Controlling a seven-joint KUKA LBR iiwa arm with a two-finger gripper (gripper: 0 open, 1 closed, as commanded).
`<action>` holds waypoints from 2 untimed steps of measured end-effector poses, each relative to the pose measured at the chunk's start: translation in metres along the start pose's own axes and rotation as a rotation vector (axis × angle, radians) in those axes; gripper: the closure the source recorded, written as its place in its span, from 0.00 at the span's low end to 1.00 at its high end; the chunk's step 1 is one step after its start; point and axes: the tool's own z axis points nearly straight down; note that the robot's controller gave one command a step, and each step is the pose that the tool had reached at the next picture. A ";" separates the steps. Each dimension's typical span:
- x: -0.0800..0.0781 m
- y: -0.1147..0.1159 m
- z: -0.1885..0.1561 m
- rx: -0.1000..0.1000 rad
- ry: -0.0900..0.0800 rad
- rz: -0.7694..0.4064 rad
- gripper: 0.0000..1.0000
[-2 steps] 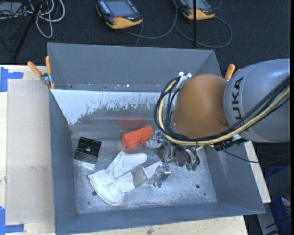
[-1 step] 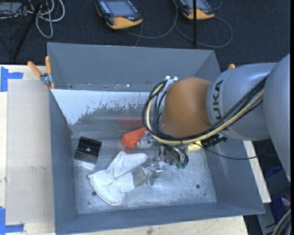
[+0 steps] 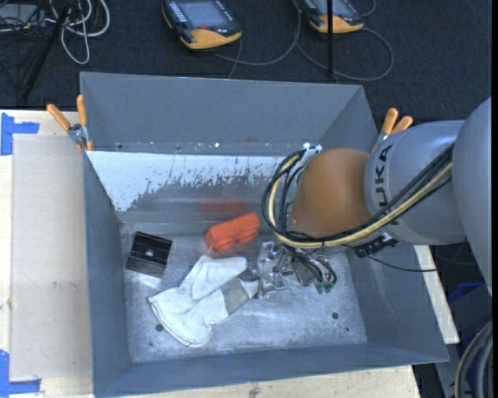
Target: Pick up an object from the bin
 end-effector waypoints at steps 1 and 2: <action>0.000 0.000 0.000 0.000 0.000 0.001 1.00; 0.000 0.000 -0.001 0.000 0.001 0.000 1.00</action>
Offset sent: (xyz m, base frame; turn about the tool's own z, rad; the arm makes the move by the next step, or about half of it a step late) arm -0.0144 -0.0475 0.1979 0.0011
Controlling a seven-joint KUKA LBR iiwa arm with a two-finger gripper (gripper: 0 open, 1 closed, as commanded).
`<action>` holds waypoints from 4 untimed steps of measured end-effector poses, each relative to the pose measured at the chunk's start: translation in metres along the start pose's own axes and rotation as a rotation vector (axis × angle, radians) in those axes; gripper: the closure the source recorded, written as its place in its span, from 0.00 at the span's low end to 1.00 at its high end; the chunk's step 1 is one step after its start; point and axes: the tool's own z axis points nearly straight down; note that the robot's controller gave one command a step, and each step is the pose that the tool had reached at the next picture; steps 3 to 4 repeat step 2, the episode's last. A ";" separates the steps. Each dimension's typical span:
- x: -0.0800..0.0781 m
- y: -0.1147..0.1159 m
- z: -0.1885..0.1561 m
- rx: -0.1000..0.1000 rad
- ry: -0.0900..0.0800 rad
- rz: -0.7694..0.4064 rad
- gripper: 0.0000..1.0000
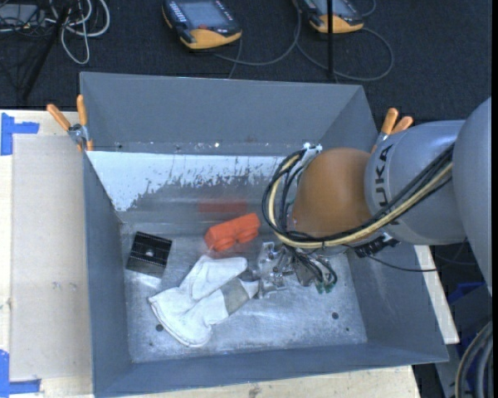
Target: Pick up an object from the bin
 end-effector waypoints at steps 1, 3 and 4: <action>0.006 -0.021 -0.033 0.000 0.012 0.061 1.00; 0.021 -0.003 -0.179 0.001 0.010 0.024 1.00; 0.021 -0.003 -0.179 0.001 0.010 0.024 1.00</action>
Offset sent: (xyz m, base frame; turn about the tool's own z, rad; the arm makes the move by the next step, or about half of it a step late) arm -0.0247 -0.0061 0.1758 0.0230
